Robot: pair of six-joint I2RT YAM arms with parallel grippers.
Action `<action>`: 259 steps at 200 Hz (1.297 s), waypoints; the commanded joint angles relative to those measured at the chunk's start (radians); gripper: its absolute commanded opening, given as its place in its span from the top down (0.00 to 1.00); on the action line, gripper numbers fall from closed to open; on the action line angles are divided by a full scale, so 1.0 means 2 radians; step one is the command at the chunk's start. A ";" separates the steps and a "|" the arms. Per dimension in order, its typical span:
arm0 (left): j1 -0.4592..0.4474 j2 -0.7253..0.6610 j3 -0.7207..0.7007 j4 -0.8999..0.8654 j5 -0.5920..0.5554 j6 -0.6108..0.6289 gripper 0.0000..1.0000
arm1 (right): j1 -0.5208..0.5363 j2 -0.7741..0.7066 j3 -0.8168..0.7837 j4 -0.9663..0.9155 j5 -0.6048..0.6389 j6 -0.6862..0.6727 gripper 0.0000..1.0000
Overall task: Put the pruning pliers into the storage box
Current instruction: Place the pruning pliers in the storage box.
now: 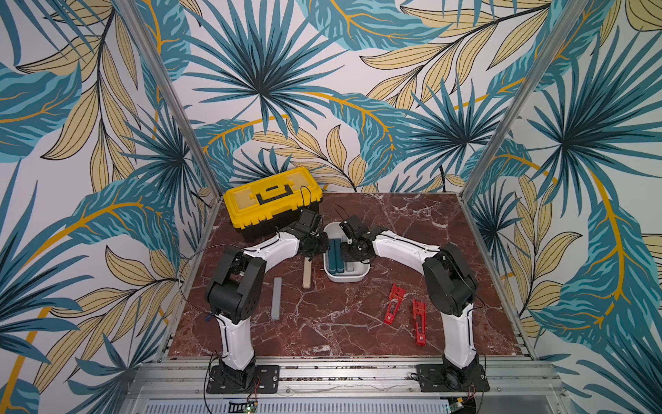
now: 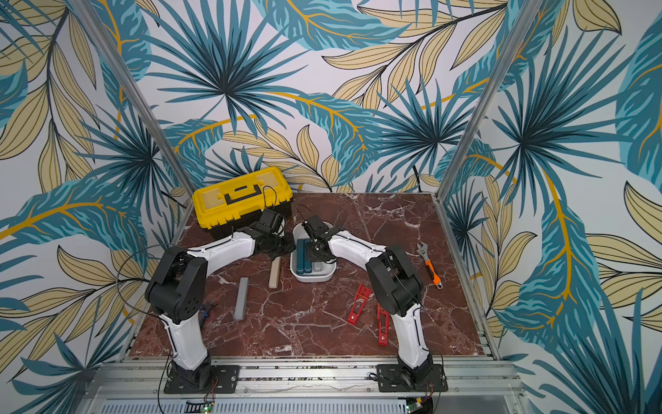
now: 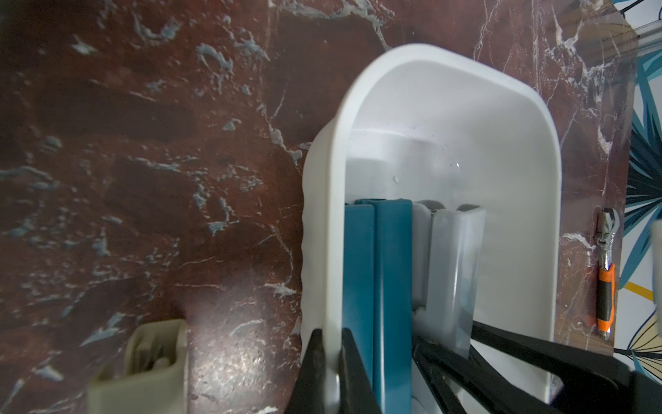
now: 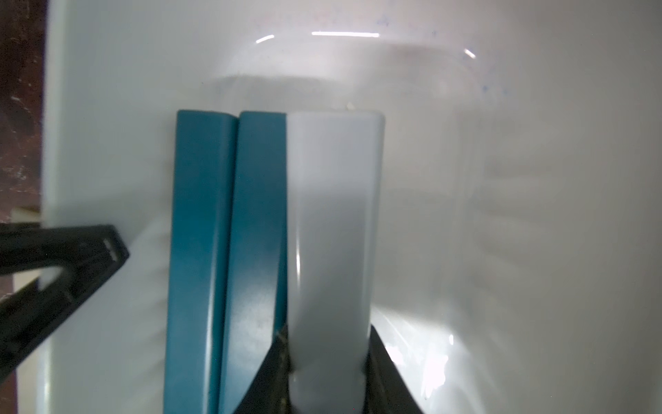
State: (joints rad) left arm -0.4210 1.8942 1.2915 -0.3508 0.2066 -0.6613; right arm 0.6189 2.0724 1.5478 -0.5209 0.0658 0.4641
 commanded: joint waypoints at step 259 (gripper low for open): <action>0.006 -0.014 -0.013 0.010 0.012 0.002 1.00 | -0.004 0.023 0.006 0.008 -0.017 0.019 0.72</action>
State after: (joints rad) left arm -0.4149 1.8908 1.2816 -0.3363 0.2150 -0.6613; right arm 0.6109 2.1010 1.5497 -0.5030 0.0322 0.4934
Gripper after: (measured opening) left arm 0.082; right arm 0.306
